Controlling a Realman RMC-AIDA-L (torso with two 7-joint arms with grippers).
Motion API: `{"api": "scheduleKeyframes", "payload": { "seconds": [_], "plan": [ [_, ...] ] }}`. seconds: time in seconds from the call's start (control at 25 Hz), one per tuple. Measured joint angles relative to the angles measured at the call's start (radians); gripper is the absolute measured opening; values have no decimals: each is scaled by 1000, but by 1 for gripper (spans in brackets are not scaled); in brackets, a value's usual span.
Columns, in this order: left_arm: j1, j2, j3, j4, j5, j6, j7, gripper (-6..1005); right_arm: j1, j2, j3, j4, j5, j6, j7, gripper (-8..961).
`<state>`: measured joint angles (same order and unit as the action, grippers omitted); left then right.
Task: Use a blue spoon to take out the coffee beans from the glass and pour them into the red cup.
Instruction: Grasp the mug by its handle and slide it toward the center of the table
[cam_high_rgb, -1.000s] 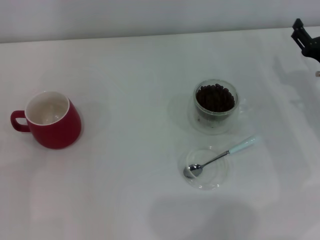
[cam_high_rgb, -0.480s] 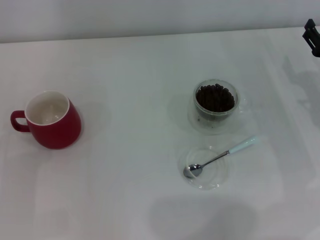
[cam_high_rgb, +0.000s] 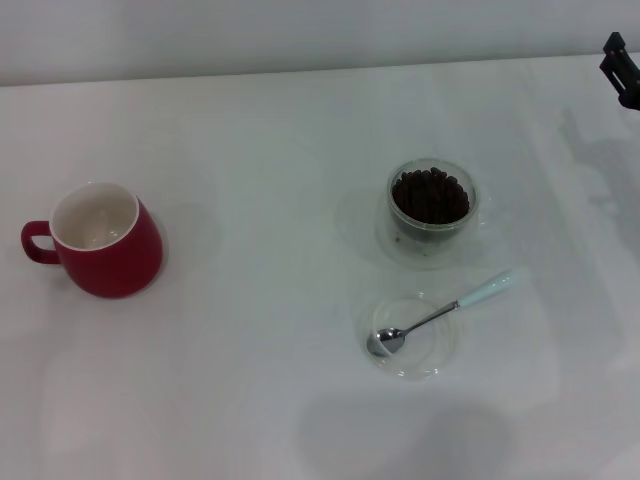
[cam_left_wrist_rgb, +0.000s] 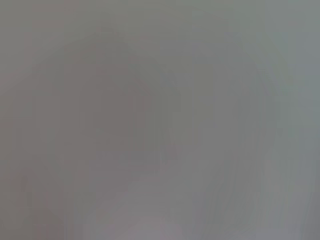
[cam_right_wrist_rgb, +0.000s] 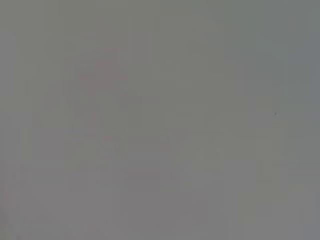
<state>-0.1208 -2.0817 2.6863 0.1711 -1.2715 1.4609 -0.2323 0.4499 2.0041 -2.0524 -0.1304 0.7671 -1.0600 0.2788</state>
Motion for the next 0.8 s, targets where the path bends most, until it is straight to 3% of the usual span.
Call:
{"api": "scheduleKeyframes", "payload": {
  "seconds": [0.16,0.4,0.8],
  "plan": [
    [1,2,2,-67,82,-8,-1,825,2,1,0,0,0,0,0,842],
    [-61,4,4,-171,226,-52,7,824,20,1,0,0,0,0,0,841],
    [-161,5,13,-199,280,-179,111,824,29,3,0,-5,0,0,8,842]
  ]
}}
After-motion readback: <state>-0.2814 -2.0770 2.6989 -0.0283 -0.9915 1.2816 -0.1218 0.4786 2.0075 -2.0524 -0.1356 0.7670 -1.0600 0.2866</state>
